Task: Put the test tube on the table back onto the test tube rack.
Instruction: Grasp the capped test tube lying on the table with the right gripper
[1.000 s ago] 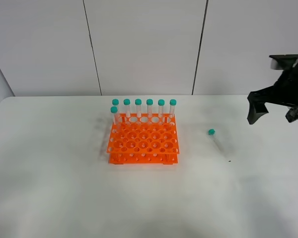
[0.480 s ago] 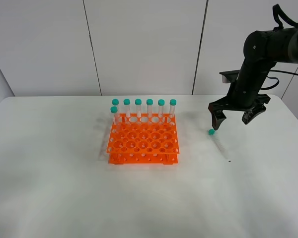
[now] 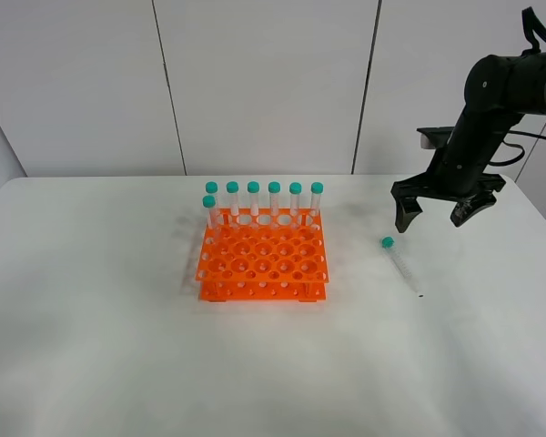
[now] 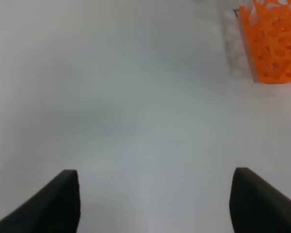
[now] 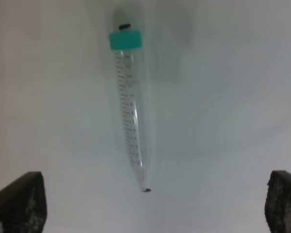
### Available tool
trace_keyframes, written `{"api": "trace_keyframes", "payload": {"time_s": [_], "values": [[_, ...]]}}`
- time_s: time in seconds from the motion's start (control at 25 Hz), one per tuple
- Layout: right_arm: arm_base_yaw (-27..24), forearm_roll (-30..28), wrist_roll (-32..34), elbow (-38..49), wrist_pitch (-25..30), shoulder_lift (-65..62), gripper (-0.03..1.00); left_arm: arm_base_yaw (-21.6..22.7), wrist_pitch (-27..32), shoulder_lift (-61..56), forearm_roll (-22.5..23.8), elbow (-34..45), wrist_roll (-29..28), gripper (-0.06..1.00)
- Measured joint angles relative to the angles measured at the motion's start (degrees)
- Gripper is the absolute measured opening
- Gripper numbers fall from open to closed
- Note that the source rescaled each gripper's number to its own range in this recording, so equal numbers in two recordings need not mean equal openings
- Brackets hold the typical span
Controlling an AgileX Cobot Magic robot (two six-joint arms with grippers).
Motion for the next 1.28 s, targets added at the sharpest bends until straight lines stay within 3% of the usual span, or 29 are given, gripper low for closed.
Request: {"api": "trace_keyframes", "payload": {"time_s": [0.24, 0.52, 1.28], "values": [[0.59, -0.14, 0.06, 0.0, -0.19, 0.0, 1.0, 0.0, 0.0, 0.0, 0.0, 0.0, 0.0, 0.99], [2.87, -4.11, 1.68, 0.0, -0.24, 0.72, 1.0, 0.0, 0.0, 0.0, 0.0, 0.0, 0.0, 0.99], [3.03, -3.02, 2.12, 0.0, -5.96, 11.28, 1.0, 0.0, 0.0, 0.0, 0.0, 0.0, 0.0, 0.99]]}}
